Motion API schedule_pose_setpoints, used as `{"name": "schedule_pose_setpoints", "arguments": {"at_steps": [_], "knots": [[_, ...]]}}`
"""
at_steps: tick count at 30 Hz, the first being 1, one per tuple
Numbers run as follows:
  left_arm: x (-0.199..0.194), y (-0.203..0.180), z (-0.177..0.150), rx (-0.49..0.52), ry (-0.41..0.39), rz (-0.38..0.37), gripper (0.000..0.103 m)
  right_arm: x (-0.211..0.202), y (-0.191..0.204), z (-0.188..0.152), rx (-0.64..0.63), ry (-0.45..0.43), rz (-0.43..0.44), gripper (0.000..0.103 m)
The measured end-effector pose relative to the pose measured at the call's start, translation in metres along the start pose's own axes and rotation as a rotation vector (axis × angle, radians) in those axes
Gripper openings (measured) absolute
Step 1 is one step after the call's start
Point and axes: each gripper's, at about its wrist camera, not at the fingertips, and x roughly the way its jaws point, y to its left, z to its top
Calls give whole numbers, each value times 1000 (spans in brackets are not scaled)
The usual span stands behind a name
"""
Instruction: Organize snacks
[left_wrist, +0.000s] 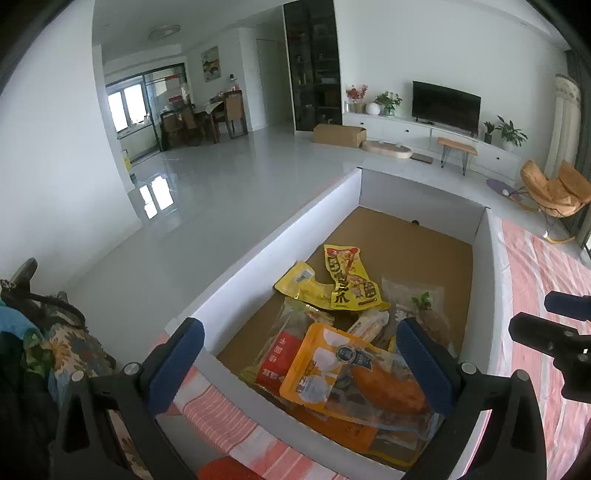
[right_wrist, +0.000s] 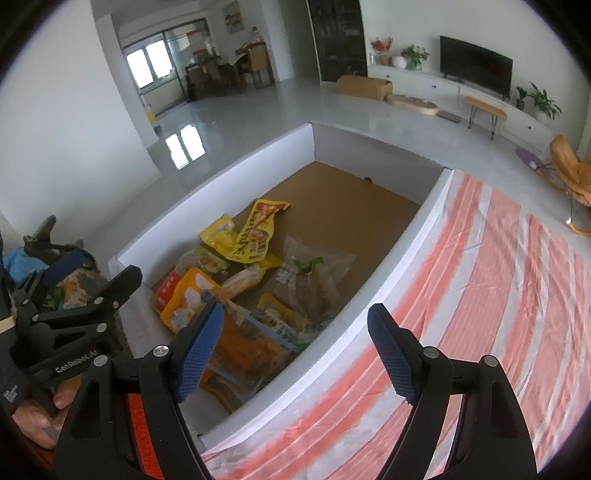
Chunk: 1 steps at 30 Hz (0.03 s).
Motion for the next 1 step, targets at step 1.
{"name": "schedule_pose_setpoints", "arguments": {"at_steps": [1], "knots": [[1, -1, 0, 2, 4, -3, 103, 0, 1, 0, -1, 0, 1, 84]]}}
